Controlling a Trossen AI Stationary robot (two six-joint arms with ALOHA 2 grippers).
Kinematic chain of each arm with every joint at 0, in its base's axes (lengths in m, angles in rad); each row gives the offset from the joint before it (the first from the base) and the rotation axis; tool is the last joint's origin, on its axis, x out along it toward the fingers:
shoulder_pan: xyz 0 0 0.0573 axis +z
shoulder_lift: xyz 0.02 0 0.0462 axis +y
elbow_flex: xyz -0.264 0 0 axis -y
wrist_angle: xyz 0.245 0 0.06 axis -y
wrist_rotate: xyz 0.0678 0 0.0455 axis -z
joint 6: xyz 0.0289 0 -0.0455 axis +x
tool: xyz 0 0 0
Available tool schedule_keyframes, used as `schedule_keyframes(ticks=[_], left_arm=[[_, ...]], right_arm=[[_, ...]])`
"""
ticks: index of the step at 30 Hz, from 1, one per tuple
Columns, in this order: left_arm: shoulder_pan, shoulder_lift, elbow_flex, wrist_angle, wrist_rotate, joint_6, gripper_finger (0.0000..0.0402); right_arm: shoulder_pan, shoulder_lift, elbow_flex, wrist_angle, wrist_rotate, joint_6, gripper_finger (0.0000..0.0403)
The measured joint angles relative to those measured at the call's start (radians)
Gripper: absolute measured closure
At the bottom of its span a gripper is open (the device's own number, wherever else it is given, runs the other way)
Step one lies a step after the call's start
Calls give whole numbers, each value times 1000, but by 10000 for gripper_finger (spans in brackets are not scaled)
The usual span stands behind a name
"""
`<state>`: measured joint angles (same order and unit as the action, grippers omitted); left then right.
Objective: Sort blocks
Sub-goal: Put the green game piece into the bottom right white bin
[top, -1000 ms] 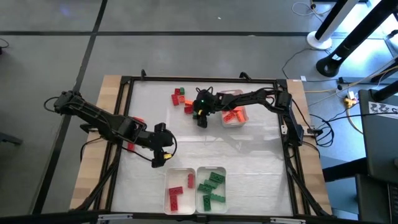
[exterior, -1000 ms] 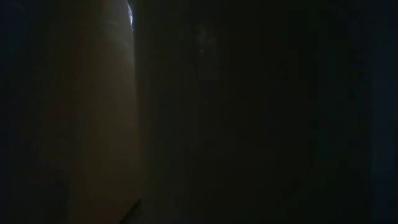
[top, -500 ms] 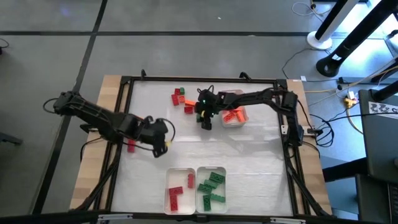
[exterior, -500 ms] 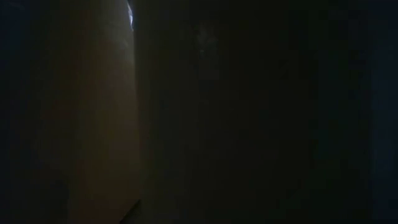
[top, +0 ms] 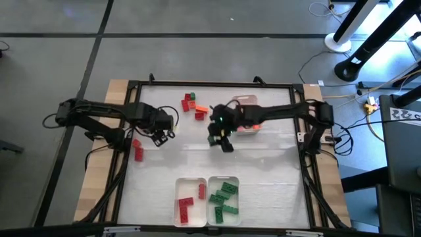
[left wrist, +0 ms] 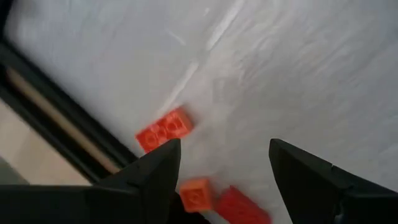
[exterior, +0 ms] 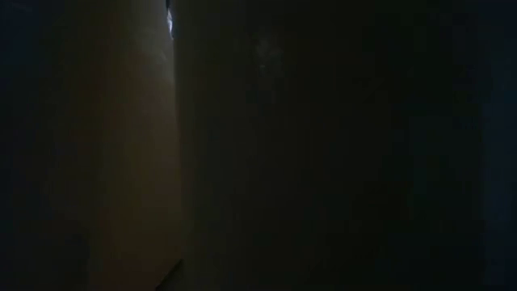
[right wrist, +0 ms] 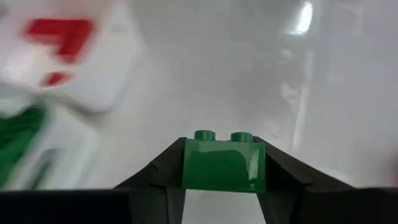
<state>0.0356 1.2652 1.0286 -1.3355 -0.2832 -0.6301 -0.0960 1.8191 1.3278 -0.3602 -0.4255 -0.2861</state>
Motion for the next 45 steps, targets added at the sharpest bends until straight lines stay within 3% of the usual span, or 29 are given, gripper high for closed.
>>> schedule_keyframes(ticks=[10, 16, 22, 29, 37, 45], left_arm=[[86, 5, -113, 111, 54, 589, 167], [139, 26, -184, 107, 60, 776, 167], [197, 70, -272, 112, 48, 902, 167], [245, 109, -363, 192, -93, 958, 167], [298, 117, -410, 332, -92, 1040, 167], [379, 115, -445, 425, -50, 1136, 167]], right_arm=[[270, -50, 0, -92, 17, -40, 249], [394, -50, 0, -149, 138, -32, 250], [464, -43, -7, -164, 260, 48, 250], [522, -41, -29, -161, 287, 131, 250], [565, -41, -29, -154, 302, 151, 249], [583, -41, -29, -143, 303, 151, 222]])
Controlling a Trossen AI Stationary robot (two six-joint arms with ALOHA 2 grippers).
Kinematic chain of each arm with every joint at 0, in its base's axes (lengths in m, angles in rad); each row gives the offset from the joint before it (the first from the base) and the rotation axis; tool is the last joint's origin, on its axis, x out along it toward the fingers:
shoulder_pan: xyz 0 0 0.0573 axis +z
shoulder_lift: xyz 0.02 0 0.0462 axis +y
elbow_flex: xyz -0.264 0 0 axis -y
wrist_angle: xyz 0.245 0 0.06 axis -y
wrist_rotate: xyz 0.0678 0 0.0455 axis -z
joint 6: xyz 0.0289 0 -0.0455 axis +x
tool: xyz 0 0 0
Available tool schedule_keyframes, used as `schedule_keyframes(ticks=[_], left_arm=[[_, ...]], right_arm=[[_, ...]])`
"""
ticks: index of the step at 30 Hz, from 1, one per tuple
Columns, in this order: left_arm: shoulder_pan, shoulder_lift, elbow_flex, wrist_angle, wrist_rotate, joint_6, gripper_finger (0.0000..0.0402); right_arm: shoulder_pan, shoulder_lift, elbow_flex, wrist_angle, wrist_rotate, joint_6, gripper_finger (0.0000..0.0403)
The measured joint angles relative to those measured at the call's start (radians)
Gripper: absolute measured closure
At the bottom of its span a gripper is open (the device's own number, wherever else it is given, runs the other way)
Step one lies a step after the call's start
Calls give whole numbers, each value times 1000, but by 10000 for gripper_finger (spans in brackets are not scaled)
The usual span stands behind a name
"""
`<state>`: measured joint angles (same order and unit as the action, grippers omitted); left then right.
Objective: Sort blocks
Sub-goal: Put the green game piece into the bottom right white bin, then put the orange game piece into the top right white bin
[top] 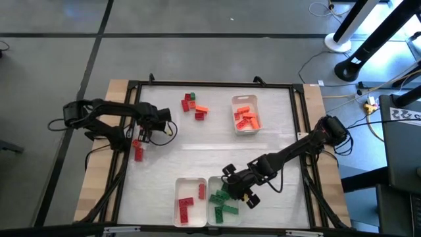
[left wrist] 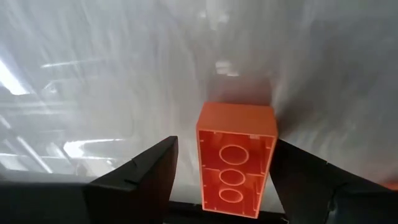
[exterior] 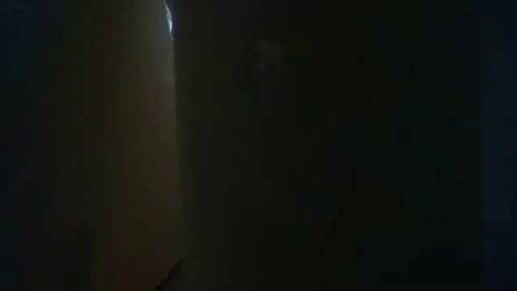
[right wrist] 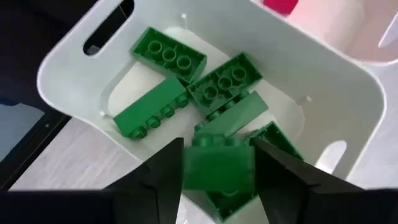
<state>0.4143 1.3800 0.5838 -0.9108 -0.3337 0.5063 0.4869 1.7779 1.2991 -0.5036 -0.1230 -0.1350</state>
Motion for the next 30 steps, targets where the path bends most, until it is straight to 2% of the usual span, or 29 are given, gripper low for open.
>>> schedule_keyframes(ticks=[9, 19, 24, 30], left_arm=[[61, 0, -1, 2, 46, 4, 173], [78, 1, -3, -3, 95, 20, 267], [77, 2, 14, -15, 98, -77, 277], [76, 5, 103, -78, 160, -190, 277]], right_arm=[[4, 0, 0, 80, 1, -4, 217], [-11, -15, 1, 36, -24, -8, 217], [-10, -75, 3, -52, 42, -50, 217], [-10, -172, 4, -200, 192, -79, 217]])
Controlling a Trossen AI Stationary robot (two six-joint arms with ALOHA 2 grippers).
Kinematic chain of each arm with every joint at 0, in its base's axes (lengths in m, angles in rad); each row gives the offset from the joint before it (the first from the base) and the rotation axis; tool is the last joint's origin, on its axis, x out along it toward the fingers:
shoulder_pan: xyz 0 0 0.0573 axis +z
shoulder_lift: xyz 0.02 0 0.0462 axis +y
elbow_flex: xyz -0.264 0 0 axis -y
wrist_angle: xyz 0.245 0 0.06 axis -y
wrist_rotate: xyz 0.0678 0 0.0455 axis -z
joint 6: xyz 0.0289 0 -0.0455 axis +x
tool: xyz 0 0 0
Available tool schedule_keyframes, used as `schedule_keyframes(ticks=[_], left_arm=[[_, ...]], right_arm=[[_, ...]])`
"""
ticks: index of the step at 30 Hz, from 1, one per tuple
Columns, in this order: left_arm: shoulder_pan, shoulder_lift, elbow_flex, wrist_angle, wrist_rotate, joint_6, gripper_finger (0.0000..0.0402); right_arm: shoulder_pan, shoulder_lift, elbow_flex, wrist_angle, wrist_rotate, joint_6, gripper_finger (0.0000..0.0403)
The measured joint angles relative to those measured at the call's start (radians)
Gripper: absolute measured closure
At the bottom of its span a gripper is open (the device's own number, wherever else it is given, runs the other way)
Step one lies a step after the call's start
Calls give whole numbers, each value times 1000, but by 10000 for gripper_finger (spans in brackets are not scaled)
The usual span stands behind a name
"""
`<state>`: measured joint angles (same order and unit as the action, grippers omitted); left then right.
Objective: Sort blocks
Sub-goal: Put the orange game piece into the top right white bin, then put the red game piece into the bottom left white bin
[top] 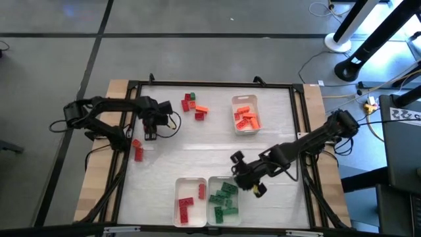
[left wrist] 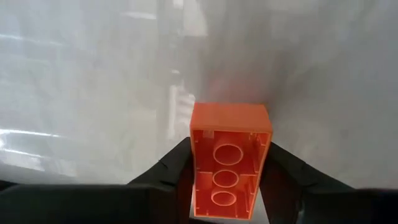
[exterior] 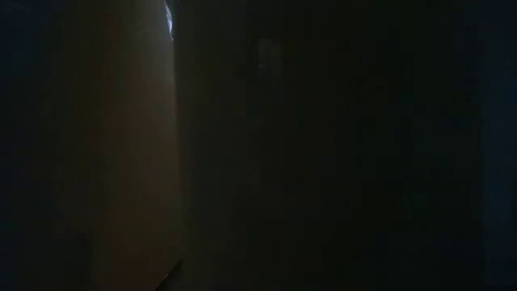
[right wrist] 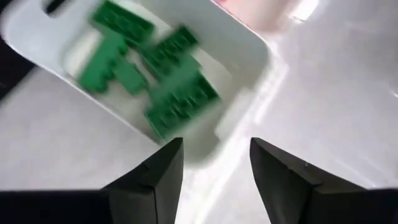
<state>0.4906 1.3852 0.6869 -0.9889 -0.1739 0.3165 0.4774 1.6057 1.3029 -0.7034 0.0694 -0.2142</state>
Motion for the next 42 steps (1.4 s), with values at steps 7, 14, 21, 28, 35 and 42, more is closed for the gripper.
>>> schedule_keyframes(ticks=[7, 14, 21, 28, 35, 42], left_arm=[[-2, -1, 152, -46, 204, -111, 277], [-59, -2, 260, 265, 457, -312, 277], [-169, 53, 261, 1071, 447, -368, 277], [-228, 269, 292, 1692, 325, -369, 277], [-244, 545, 496, 1750, 245, -369, 240], [-241, 681, 661, 1683, 235, -384, 214]], right_arm=[[0, -68, 0, -205, 189, -2, 217], [0, -74, -25, -376, 343, -1, 217], [0, -73, -70, -401, 375, -1, 217], [0, -73, -84, -400, 374, -1, 217], [0, -73, -84, -408, 373, 0, 217], [0, -73, -84, -408, 370, -1, 217]])
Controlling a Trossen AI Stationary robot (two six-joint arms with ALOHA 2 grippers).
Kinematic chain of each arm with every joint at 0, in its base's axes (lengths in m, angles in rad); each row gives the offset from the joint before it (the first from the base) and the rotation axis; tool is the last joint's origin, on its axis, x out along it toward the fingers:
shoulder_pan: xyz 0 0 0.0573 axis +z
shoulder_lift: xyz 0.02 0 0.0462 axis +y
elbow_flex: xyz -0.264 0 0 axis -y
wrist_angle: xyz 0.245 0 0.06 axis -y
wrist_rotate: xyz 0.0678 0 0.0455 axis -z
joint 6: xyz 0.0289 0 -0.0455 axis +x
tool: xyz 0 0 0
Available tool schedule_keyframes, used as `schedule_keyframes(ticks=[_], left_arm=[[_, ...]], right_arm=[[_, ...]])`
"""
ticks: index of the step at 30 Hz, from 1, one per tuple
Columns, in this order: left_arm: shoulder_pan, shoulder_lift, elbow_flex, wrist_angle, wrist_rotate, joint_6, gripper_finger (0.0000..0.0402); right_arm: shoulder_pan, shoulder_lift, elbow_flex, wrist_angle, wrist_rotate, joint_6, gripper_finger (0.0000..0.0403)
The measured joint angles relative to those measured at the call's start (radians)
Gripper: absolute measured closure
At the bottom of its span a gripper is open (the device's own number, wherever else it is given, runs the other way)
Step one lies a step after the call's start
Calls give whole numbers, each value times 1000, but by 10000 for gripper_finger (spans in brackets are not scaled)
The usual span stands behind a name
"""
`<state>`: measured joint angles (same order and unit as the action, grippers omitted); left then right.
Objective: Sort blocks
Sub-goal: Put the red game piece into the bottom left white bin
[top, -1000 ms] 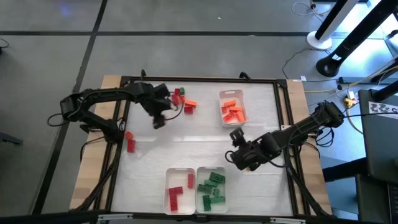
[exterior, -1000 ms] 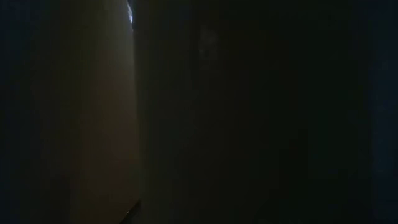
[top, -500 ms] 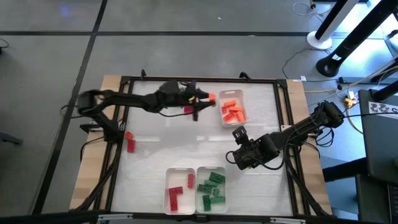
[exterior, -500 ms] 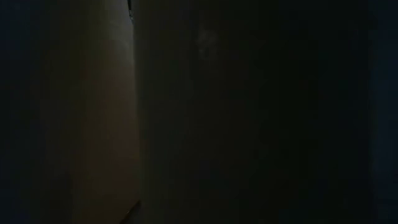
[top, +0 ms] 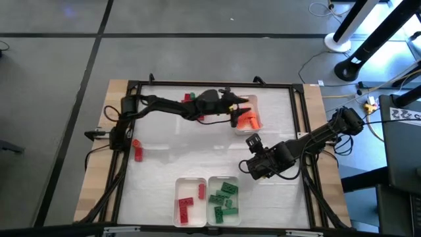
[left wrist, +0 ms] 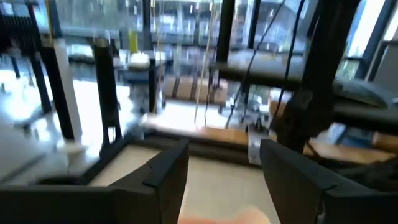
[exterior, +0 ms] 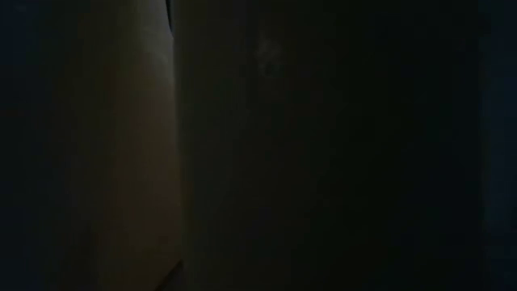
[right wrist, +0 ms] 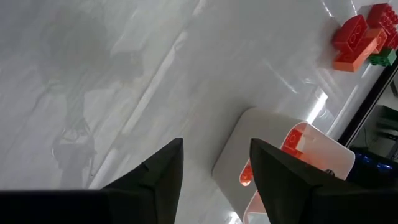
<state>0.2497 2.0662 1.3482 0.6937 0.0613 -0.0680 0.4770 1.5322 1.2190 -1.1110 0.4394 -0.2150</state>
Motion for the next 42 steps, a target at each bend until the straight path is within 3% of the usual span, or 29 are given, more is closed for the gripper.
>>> schedule_keyframes(ticks=[5, 10, 17, 21, 25, 30, 42], left_arm=[[2, 9, 61, -189, -30, -2, 201], [8, -85, 64, -376, -31, 74, 195], [59, -274, 66, -945, -29, 122, 207], [94, -297, 65, -1233, -33, 192, 213], [120, -273, 64, -1407, -37, 284, 213], [140, -222, 63, -1452, -42, 365, 215], [158, -129, 63, -1453, -56, 398, 215]], right_arm=[[0, 0, 0, -13, -4, 0, 217], [0, 0, 0, -14, 1, -1, 217], [-50, 0, 0, -8, -4, -38, 217], [-101, 0, 0, 28, -5, -102, 217], [-148, 0, 0, 69, -37, -151, 217], [-187, 0, 0, 109, -102, -186, 217], [-190, 0, 0, 117, -119, -212, 217]])
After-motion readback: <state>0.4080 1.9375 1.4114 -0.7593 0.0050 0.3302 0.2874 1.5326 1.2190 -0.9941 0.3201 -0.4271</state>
